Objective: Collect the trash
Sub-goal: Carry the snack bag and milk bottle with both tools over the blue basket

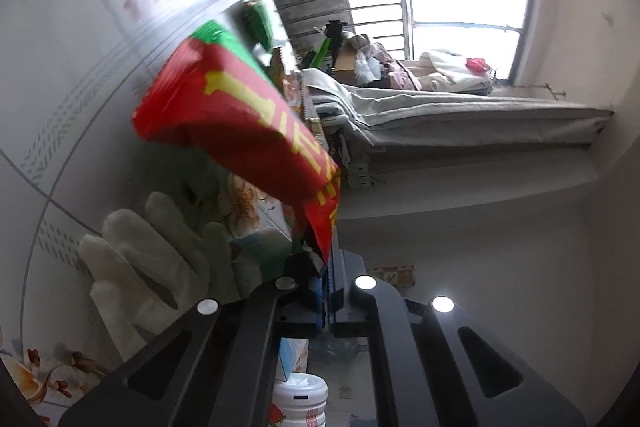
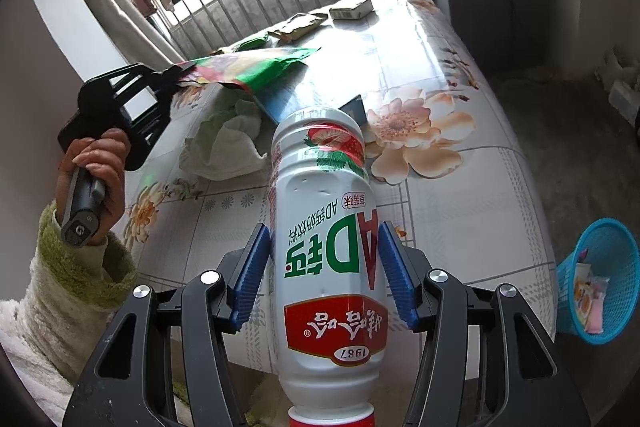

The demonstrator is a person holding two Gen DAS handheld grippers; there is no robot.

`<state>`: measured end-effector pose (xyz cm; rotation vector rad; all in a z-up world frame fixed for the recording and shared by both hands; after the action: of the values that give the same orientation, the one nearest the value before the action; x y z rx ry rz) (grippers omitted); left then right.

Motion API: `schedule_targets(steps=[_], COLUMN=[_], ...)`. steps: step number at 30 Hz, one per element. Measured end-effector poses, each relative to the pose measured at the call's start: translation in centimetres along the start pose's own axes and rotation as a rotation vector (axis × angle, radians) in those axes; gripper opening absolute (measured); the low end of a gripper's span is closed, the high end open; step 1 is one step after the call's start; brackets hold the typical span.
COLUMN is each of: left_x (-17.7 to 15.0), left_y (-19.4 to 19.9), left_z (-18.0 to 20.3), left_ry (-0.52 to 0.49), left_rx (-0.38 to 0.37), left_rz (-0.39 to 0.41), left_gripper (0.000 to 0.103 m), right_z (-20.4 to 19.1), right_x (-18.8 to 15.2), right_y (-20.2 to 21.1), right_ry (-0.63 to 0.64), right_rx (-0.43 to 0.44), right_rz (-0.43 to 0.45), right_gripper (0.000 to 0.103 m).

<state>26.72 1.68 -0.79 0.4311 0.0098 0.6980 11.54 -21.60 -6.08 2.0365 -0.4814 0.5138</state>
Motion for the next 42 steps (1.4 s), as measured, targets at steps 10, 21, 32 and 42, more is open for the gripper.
schedule_targets(steps=[10,21,32,42], left_x=[-2.6,-8.4,-14.6,-25.5], left_y=[4.4,9.2,7.5,-1.7], left_z=[6.1,10.8,15.9,20.4], left_ry=[-0.302,-0.634,-0.791,-0.964], left_rx=[0.02,0.065,0.011,-0.048], left_rz=[0.094,0.175,0.114,-0.105], left_gripper=[0.0,0.0,0.0,0.0], right_z=[-0.2,-0.4,2.5,14.9], right_x=[0.1,0.1,-0.2,-4.1], right_y=[-0.2,0.6,6.2,16.7], right_ry=[0.009,-0.011,-0.096,-0.349], right_rx=[-0.027,-0.024,-0.037,-0.204], right_rz=[-0.019,0.013,0.139,0.318], right_gripper=[0.053,0.049,0.047,0.047])
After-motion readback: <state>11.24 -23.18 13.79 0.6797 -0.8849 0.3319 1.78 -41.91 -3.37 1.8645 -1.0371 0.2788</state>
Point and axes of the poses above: each gripper's, at about its wrist camera, not at the fingertips, and y roughly against the way its jaws point, z to its right, x to its top, the point moved 10 cm from there along -y, roughly the way its jaws point, and after that the axes turned 9 degrees about x, right-handed, at the moved point
